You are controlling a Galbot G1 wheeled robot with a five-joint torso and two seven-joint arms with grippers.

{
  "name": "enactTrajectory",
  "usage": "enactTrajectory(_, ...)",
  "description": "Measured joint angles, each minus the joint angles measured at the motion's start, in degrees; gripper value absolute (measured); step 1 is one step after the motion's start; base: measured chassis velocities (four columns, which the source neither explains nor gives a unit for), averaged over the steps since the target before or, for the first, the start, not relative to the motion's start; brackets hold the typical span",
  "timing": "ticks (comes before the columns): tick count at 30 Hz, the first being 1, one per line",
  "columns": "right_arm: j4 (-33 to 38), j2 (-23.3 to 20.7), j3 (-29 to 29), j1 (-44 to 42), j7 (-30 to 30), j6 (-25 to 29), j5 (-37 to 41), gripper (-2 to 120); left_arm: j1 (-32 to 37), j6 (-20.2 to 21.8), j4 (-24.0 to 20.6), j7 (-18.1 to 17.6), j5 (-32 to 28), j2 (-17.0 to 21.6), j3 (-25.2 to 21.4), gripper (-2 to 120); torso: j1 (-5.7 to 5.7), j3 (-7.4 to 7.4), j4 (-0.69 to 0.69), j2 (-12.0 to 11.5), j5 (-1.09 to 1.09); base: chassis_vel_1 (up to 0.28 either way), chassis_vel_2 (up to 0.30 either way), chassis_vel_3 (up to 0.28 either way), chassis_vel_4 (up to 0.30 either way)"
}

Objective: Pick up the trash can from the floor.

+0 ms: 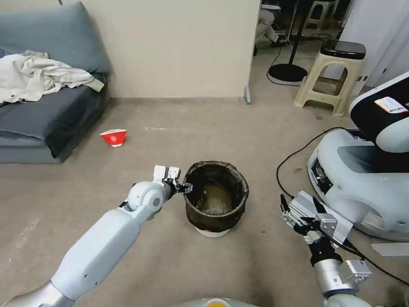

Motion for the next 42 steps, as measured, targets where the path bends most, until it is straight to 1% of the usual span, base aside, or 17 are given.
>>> enactTrajectory(1,0.0,0.0,0.0,0.0,0.0,0.0,0.0,100,-0.1,0.0,0.1,0.0,0.0,0.0,0.1,42,0.00,0.00,0.00,0.0,0.00,0.000,0.000,0.000,0.000)
enactTrajectory(2,-0.1,0.0,0.0,0.0,0.0,0.0,0.0,100,-0.1,0.0,0.1,0.0,0.0,-0.1,0.1,39,0.00,0.00,0.00,0.0,0.00,0.000,0.000,0.000,0.000)
enactTrajectory(3,-0.1,0.0,0.0,0.0,0.0,0.0,0.0,100,-0.1,0.0,0.1,0.0,0.0,-0.1,0.1,39,0.00,0.00,0.00,0.0,0.00,0.000,0.000,0.000,0.000)
enactTrajectory(5,-0.1,0.0,0.1,0.0,0.1,0.0,0.0,100,-0.3,0.0,0.2,-0.1,-0.2,-0.2,0.2,28,0.00,0.00,0.00,0.0,0.00,0.000,0.000,0.000,0.000)
enactTrajectory(6,-0.1,0.0,0.1,0.1,0.1,0.0,0.0,100,-0.4,0.0,0.2,-0.2,-0.4,-0.2,0.3,25,0.00,0.00,0.00,0.0,0.00,0.000,0.000,0.000,0.000)
enactTrajectory(7,-0.1,0.0,0.1,0.1,0.1,0.0,0.0,100,-0.4,0.0,0.2,-0.2,-0.4,-0.2,0.3,25,0.00,0.00,0.00,0.0,0.00,0.000,0.000,0.000,0.000)
enactTrajectory(10,-0.1,-0.1,0.1,0.1,0.1,0.0,0.1,100,-0.5,0.0,0.2,-0.7,-0.9,-0.4,0.3,10,0.00,0.00,0.00,0.0,0.00,0.000,0.000,0.000,0.000)
enactTrajectory(11,-0.1,-0.1,0.1,0.1,0.1,0.0,0.1,100,-0.5,0.0,0.2,-0.7,-0.9,-0.4,0.3,10,0.00,0.00,0.00,0.0,0.00,0.000,0.000,0.000,0.000)
enactTrajectory(13,-0.1,-0.1,0.2,0.1,0.1,0.1,0.1,100,-0.5,0.0,0.1,-1.0,-1.5,-0.5,0.3,6,0.00,0.00,0.00,0.0,-0.01,0.000,0.000,0.000,0.000)
enactTrajectory(19,-0.2,-0.1,0.2,0.0,0.2,0.1,0.1,100,-0.6,0.0,-0.3,-2.0,-2.2,-0.7,0.0,6,0.00,0.00,0.01,0.0,0.00,0.000,0.000,0.000,0.000)
enactTrajectory(25,-0.1,-0.3,0.3,0.0,0.3,0.1,0.2,100,-1.2,0.0,-2.4,-3.7,-5.1,-0.7,-1.7,6,0.00,0.00,0.00,0.0,0.00,0.000,0.000,0.000,0.000)
enactTrajectory(30,-0.1,-0.4,0.4,0.1,0.3,0.1,0.2,100,-1.2,0.0,-3.7,-4.3,-6.1,-0.1,-2.7,6,0.00,0.00,0.01,0.0,0.00,0.000,0.000,0.000,0.000)
enactTrajectory(32,-0.1,-0.4,0.4,0.1,0.3,0.1,0.2,100,-0.8,0.0,-5.5,-4.9,-8.0,0.1,-3.9,6,0.00,0.00,0.01,0.0,0.00,0.000,0.000,0.000,0.000)
enactTrajectory(34,-0.1,-0.4,0.4,0.1,0.3,0.1,0.2,100,-0.7,0.0,-6.1,-5.1,-8.6,0.2,-4.3,6,0.00,0.00,0.01,0.0,0.00,0.000,0.000,0.000,0.000)
enactTrajectory(36,-0.1,-0.3,0.4,0.1,0.3,0.1,0.2,100,0.0,0.0,-8.5,-5.7,-11.3,0.7,-6.3,6,0.00,0.00,0.00,0.0,0.00,0.000,0.000,0.000,0.000)
enactTrajectory(42,0.0,-0.3,0.5,0.1,0.3,0.1,0.2,100,0.6,0.0,-10.8,-6.5,-13.4,1.8,-8.1,6,0.00,0.00,0.01,0.0,0.00,0.000,0.000,0.000,0.000)
